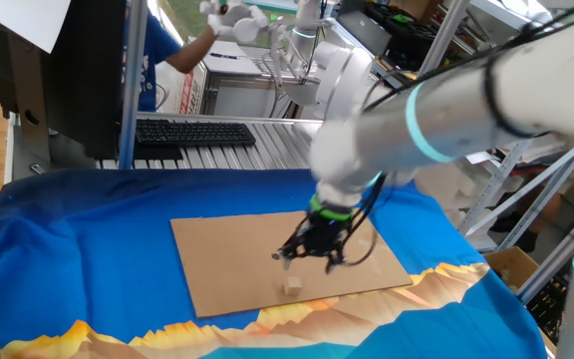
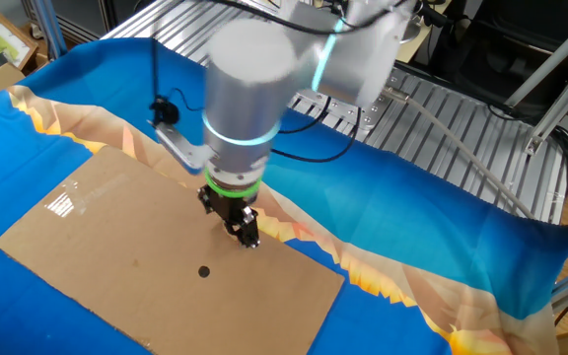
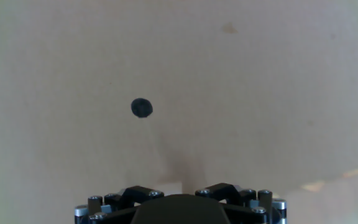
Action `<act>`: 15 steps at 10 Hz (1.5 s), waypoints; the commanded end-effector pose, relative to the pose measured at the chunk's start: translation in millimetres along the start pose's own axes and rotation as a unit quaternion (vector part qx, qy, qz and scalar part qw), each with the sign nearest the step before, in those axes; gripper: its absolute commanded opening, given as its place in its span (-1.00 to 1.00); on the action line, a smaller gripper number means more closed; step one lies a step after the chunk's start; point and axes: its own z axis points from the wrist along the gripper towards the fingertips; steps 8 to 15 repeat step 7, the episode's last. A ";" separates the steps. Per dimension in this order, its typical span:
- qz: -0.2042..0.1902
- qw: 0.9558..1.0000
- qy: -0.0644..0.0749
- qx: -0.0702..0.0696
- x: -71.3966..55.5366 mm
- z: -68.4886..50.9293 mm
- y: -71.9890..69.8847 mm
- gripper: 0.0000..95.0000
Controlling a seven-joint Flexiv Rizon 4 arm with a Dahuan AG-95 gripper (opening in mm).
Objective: Hold a small block with the gripper and sweep it from left to right on the table
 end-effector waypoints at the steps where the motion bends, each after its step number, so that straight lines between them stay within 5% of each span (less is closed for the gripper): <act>1: -0.033 0.995 0.092 0.034 18.5 -25.2 -32.4 0.60; 2: -0.035 0.992 0.116 0.029 28.4 -30.2 -46.0 0.60; 3: -0.033 0.992 0.120 0.018 37.3 -33.0 -58.4 0.20; 7: -0.010 0.988 0.152 0.022 41.9 -34.0 -58.5 0.20; 15: -0.010 0.988 0.152 0.022 41.9 -34.0 -58.5 0.20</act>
